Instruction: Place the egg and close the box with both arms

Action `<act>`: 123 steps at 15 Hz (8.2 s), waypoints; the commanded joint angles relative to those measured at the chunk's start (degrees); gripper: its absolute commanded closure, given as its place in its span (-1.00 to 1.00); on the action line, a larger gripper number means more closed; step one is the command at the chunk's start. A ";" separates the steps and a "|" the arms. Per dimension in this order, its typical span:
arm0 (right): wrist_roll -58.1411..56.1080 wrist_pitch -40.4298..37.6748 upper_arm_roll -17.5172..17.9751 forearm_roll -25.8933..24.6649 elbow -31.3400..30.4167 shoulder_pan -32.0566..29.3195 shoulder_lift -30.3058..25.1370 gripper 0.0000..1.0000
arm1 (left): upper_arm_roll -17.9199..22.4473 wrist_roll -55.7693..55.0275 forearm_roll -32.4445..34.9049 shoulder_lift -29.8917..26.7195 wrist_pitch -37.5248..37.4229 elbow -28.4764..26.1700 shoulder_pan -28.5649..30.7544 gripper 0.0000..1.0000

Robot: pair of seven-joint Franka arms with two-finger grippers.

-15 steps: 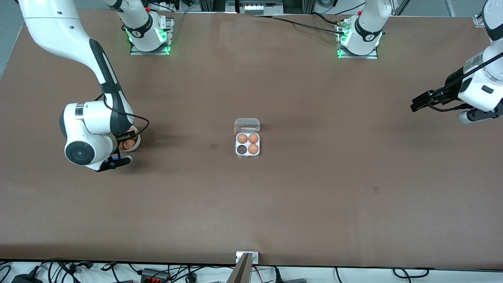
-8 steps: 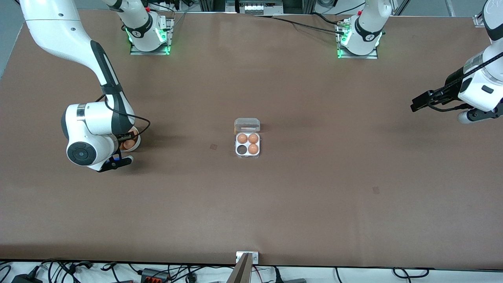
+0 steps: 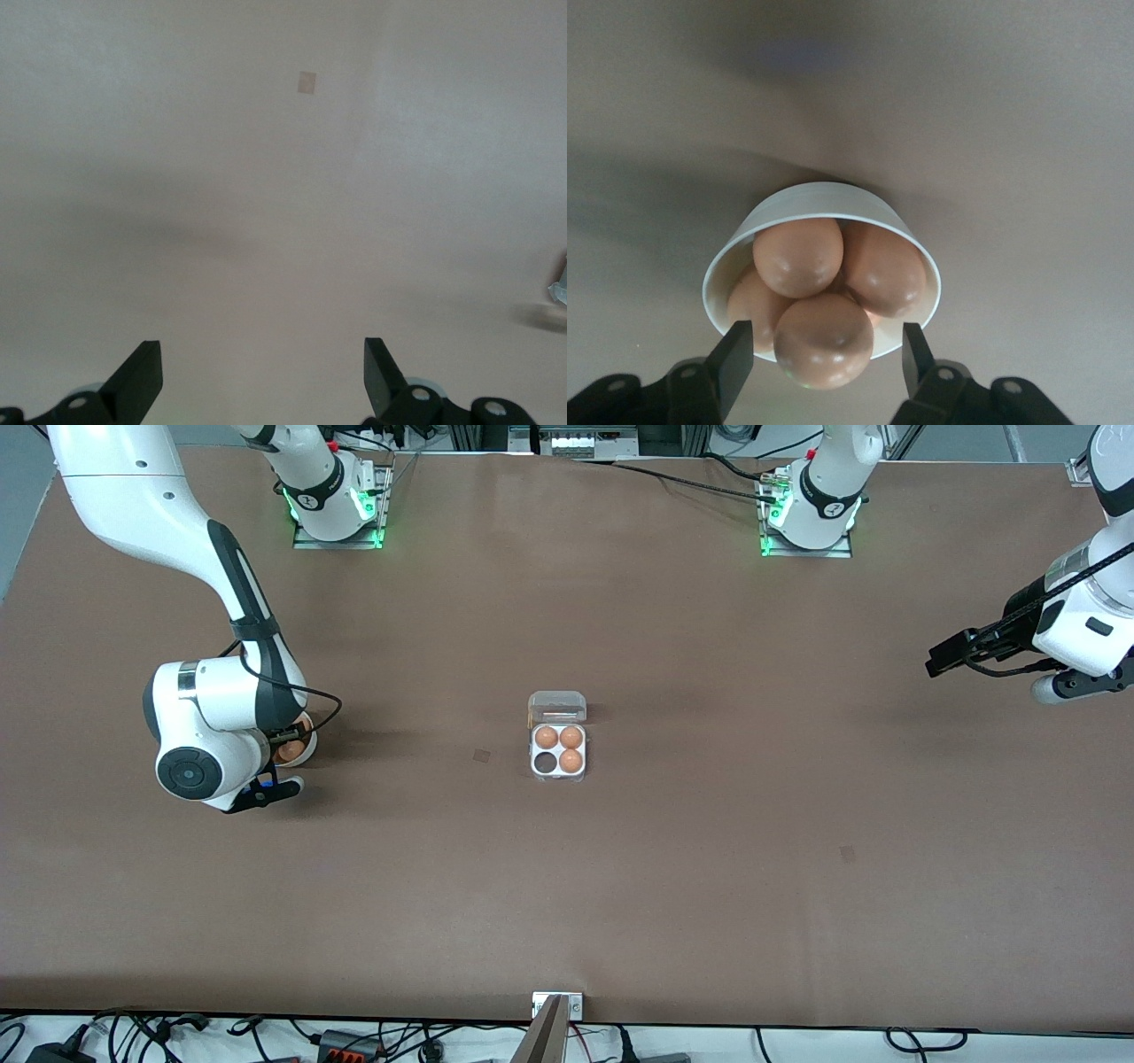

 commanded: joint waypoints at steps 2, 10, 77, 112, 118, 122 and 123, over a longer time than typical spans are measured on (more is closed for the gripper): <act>-0.10 0.22 -0.01 -0.33 0.48 0.55 0.41 -0.08 | -0.37 1.25 0.59 0.50 -0.89 1.12 0.50 -1.00; -0.10 0.48 0.08 -0.24 0.74 0.47 0.14 0.82 | -0.37 1.25 0.50 0.50 -0.89 1.21 0.59 -1.00; 33.83 4.81 -12.13 19.97 17.79 28.25 -5.29 -1.00 | -9.78 0.63 1.82 1.47 -9.24 7.28 4.55 0.98; 5.96 -5.15 1.05 9.78 -0.32 -7.27 -33.26 -1.00 | -9.87 1.25 -0.02 3.91 -7.84 7.36 0.25 0.99; 5.96 -6.64 1.14 9.86 1.71 -7.27 -33.26 -1.00 | -9.78 -0.41 -1.25 14.81 -4.76 16.58 -11.17 0.99; 5.87 -6.64 1.14 9.86 1.71 -7.18 -33.34 -1.00 | -9.87 -8.50 -1.43 22.54 -2.22 23.87 -16.01 0.99; 5.79 -6.64 1.14 9.86 1.80 -7.18 -33.34 -1.00 | -9.78 -8.85 -1.70 24.47 -0.64 25.11 -17.67 0.99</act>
